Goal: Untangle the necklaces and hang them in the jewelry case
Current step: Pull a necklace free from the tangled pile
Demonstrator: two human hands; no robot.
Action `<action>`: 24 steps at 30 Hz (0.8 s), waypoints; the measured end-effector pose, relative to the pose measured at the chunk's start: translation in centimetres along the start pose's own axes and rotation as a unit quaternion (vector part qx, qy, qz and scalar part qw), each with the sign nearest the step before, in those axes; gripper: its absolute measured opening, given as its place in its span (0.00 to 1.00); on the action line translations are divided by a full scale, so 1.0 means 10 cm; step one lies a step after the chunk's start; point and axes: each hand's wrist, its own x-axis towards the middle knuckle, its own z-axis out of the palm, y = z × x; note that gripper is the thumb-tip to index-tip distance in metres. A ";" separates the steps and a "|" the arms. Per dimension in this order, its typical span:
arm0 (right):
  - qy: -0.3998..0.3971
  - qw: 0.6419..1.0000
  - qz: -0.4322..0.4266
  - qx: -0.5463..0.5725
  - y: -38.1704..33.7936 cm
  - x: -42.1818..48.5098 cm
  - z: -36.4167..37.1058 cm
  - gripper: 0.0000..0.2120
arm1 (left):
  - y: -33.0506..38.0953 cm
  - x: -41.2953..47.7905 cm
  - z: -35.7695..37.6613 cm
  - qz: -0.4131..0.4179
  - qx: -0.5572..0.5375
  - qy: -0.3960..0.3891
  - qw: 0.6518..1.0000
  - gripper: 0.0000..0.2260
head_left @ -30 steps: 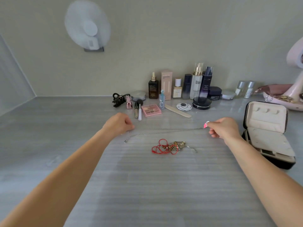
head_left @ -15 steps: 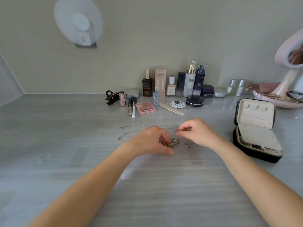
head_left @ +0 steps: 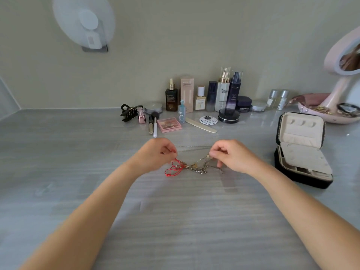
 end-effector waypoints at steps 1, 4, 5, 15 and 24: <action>0.003 1.000 0.006 0.031 0.00 0.00 -0.01 0.05 | -0.01 0.00 -0.03 -0.011 -0.017 0.002 1.000 0.06; 0.005 0.992 0.021 0.122 -0.01 -0.02 -0.06 0.06 | -0.01 -0.02 -0.06 -0.040 -0.031 0.009 0.999 0.08; 0.005 0.990 0.023 0.139 -0.01 -0.02 -0.07 0.06 | -0.03 -0.01 -0.05 -0.042 -0.023 0.011 0.999 0.08; -0.006 0.986 0.007 0.167 -0.09 -0.06 -0.11 0.05 | -0.02 -0.05 0.25 0.035 0.156 -0.007 0.987 0.08; -0.170 0.981 0.011 0.087 -0.12 -0.15 -0.16 0.05 | -0.05 0.02 0.08 0.002 0.028 0.035 0.999 0.05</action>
